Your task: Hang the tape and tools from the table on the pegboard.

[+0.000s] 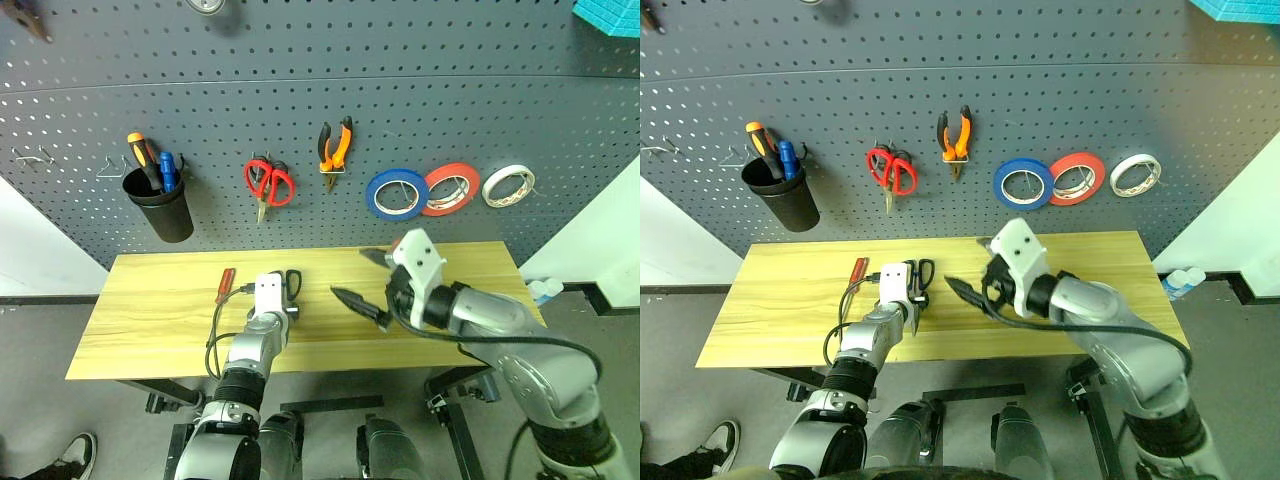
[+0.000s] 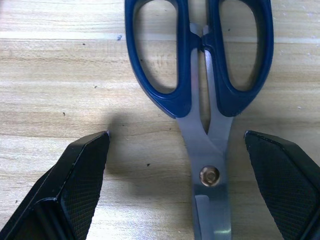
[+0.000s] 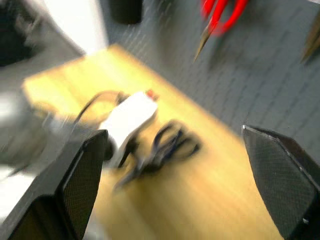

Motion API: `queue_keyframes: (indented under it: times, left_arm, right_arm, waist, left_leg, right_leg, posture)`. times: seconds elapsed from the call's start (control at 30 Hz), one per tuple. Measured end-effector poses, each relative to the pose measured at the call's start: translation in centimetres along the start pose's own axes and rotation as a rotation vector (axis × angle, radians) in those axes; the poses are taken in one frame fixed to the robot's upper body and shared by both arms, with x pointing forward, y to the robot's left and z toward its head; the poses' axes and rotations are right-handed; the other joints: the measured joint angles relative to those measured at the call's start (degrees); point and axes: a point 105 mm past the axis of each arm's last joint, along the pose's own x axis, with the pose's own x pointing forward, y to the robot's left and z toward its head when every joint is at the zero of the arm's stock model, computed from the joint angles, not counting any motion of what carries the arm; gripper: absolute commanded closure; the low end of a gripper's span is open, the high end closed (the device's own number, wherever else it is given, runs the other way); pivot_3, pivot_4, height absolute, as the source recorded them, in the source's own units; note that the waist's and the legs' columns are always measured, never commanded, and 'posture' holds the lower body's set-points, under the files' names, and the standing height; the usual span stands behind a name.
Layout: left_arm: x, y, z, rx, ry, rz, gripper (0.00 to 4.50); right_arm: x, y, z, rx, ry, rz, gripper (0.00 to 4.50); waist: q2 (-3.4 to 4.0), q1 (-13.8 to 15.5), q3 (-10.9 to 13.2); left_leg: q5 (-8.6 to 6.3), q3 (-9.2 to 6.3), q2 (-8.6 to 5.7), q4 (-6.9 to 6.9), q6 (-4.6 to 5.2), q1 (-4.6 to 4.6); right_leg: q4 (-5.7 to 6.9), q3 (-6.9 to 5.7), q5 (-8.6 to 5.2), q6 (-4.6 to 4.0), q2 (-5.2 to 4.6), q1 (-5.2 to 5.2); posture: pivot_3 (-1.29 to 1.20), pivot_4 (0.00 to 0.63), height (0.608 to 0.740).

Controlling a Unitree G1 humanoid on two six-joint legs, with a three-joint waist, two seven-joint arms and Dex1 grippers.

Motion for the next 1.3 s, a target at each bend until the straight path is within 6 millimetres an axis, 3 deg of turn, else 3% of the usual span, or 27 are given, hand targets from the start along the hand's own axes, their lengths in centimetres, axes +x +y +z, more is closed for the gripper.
queue_keyframes:
  times: [1.13, 1.3]
  left_arm:
    - [0.6, 0.2, -0.3, 0.023, 0.027, 0.02, 0.0]
    - [0.7, -0.1, -0.2, 0.027, 0.03, 0.015, 1.57]
  right_arm:
    - [-1.1, -0.1, 0.7, -0.033, -0.002, 0.024, 0.03]
    - [-1.1, -0.1, 1.0, -0.043, -0.01, 0.021, 0.0]
  waist:
    - [0.26, 0.22, -0.33]
    - [0.28, 0.21, -0.38]
  left_leg:
    - [-0.04, -0.01, 0.0, 0.07, 0.06, 0.13]
    - [-0.05, -0.01, 0.0, 0.07, 0.06, 0.14]
  right_leg:
    - [-0.22, -0.05, 0.05, 0.12, -0.01, 0.29]
    - [-0.23, -0.06, 0.05, 0.13, -0.01, 0.3]
  posture:
    - [-0.04, 0.123, 0.74]
    - [-0.04, 0.123, 0.74]
